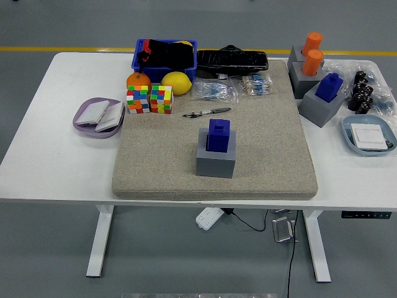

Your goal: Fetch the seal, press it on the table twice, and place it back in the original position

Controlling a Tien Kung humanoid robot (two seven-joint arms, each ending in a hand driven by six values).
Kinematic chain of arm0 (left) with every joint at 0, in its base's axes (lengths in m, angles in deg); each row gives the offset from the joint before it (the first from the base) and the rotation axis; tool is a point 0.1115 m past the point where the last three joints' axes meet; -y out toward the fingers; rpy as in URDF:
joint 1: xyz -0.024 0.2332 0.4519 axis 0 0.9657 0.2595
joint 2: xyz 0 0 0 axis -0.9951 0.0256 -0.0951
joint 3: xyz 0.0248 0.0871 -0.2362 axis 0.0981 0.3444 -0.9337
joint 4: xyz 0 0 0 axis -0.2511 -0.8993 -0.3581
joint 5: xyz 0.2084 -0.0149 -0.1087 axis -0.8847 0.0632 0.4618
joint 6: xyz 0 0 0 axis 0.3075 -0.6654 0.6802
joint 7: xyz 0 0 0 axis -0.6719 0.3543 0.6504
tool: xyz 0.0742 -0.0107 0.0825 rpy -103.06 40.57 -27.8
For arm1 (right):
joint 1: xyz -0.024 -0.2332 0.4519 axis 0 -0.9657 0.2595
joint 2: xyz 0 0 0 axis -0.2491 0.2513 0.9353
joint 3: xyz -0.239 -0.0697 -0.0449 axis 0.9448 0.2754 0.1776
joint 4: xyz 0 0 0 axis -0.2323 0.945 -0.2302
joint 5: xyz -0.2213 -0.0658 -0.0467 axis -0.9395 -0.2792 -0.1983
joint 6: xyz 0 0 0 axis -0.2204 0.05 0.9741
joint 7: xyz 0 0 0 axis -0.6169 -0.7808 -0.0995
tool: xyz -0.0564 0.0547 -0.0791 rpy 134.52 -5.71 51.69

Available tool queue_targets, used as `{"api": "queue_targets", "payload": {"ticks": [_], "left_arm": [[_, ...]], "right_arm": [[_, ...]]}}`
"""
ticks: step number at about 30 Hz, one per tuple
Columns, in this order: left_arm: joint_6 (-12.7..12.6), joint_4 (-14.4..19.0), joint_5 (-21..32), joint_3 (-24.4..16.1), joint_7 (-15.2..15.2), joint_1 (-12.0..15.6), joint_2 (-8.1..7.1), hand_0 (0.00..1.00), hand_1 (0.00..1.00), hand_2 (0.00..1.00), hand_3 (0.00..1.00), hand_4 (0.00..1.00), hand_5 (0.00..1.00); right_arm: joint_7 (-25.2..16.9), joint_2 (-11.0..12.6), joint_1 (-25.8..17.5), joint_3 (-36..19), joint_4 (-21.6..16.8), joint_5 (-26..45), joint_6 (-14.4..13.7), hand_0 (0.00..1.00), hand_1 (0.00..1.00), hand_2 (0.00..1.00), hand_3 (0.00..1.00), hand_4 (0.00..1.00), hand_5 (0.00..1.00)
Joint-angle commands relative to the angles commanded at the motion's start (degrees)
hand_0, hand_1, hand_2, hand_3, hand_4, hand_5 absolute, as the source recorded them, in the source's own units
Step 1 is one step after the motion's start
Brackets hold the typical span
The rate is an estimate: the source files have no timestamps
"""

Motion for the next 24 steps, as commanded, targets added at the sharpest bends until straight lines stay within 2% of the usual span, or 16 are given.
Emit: {"api": "queue_targets", "payload": {"ticks": [24], "left_arm": [[-0.04, 0.11, 0.35, 0.00, 0.19, 0.07, 0.58, 0.915, 0.936, 0.956, 0.945, 0.816, 0.374]], "right_arm": [[-0.02, -0.85, 0.06, -0.23, 0.13, 0.18, -0.02, 0.931, 0.774, 0.775, 0.790, 0.844, 0.469]]}}
